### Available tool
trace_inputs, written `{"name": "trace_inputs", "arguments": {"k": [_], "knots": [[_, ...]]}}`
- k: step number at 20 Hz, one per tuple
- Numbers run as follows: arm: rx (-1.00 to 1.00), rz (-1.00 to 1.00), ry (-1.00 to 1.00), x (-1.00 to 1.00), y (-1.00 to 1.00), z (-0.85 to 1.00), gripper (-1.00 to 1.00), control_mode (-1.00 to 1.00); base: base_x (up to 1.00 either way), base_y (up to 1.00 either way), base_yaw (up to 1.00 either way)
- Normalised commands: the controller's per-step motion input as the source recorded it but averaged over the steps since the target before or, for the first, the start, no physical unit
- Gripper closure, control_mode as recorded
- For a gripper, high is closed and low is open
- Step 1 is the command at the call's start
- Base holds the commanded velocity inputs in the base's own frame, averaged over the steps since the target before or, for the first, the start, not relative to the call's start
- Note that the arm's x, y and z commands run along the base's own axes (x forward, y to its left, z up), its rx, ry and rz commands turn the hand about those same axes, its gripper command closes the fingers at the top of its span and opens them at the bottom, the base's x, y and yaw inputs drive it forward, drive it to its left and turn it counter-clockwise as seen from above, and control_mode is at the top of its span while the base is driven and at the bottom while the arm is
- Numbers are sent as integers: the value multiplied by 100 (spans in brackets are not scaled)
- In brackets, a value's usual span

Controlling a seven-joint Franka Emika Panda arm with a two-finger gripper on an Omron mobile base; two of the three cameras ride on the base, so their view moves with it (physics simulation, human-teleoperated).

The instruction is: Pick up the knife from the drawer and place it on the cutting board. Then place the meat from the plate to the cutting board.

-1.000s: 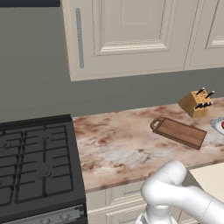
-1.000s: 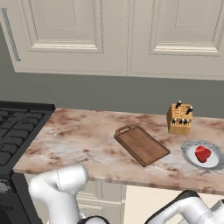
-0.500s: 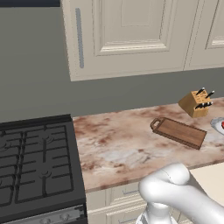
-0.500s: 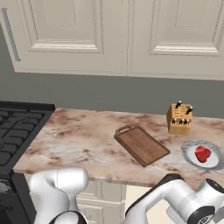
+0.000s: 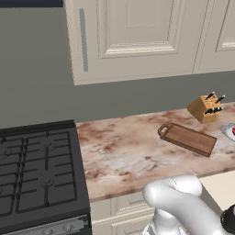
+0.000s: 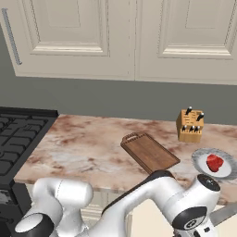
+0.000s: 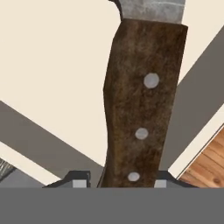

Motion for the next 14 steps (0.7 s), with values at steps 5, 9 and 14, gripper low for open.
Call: {"name": "trace_inputs", "arguments": {"k": [5, 9, 14], "knots": [[-9, 0, -2, 15, 51, 59, 100, -100, 0, 0, 0], [-6, 5, -2, 28, 39, 57, 100, -100, 0, 0, 0], [-5, 12, -4, 24, 34, 55, 100, -100, 0, 0, 0]]}}
